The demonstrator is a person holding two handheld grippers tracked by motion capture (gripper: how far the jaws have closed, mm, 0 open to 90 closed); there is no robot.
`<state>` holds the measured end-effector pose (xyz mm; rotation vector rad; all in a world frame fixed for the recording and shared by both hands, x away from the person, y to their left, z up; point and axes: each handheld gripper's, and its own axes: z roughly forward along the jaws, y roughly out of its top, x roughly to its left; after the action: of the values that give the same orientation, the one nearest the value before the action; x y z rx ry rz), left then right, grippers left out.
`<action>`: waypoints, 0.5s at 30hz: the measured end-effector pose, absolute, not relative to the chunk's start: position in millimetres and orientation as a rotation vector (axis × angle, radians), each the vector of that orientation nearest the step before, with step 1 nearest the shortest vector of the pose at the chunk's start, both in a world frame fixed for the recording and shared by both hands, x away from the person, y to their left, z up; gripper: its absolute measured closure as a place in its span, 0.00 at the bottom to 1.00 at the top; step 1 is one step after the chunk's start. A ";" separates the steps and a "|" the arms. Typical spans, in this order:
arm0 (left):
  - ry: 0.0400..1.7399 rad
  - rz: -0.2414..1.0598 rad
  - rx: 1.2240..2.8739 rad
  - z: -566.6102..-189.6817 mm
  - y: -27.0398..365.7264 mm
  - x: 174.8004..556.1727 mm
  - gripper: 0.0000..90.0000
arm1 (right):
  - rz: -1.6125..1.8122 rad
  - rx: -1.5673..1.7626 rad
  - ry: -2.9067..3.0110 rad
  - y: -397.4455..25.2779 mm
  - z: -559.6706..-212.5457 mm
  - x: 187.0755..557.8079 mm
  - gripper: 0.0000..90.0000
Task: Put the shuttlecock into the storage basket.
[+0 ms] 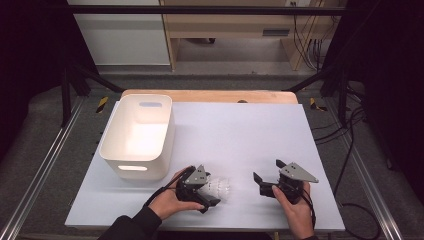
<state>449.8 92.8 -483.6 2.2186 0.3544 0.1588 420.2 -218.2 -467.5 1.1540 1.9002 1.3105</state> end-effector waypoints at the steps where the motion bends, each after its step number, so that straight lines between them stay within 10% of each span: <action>1: 0.358 0.155 2.214 -483.7 92.7 450.0 0.06 | 1.310 1.156 1.902 -218.0 -467.5 420.0 0.07; 15: 0.342 0.152 2.201 -481.7 86.0 449.4 0.07 | 1.308 1.152 1.904 -218.1 -467.8 420.1 0.07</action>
<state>449.4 86.0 -481.7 2.2011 0.3415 0.1519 420.1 -218.1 -467.8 1.1523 1.9042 1.3078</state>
